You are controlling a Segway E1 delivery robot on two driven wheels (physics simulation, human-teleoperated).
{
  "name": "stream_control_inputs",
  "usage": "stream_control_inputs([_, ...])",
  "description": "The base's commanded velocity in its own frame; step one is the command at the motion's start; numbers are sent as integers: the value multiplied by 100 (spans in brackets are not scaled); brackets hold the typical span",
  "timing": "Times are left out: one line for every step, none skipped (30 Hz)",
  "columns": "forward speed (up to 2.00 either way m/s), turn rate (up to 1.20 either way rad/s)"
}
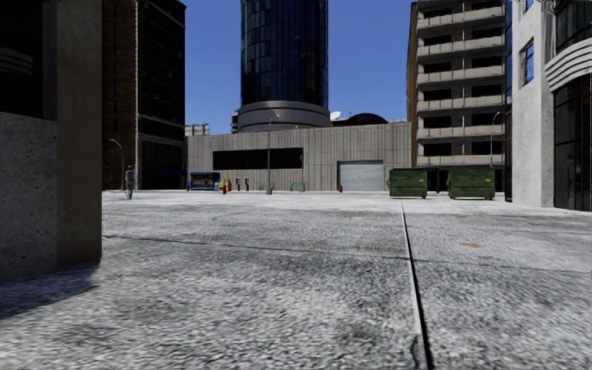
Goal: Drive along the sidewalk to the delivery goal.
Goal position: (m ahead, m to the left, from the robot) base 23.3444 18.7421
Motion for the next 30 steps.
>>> stream_control_inputs([200,29])
stream_control_inputs([200,29])
stream_control_inputs([200,29])
stream_control_inputs([200,29])
stream_control_inputs([200,29])
stream_control_inputs([200,29])
stream_control_inputs([200,29])
stream_control_inputs([200,29])
stream_control_inputs([200,29])
stream_control_inputs([200,29])
stream_control_inputs([200,29])
stream_control_inputs([200,29])
stream_control_inputs([200,29])
stream_control_inputs([200,29])
stream_control_inputs([200,29])
stream_control_inputs([200,29])
stream_control_inputs([200,29])
stream_control_inputs([200,29])
stream_control_inputs([200,29])
stream_control_inputs([200,29])
stream_control_inputs([200,29])
stream_control_inputs([200,29])
stream_control_inputs([200,29])
stream_control_inputs([200,29])
stream_control_inputs([200,29])
stream_control_inputs([200,29])
stream_control_inputs([200,29])
stream_control_inputs([200,29])
stream_control_inputs([200,30])
stream_control_inputs([200,30])
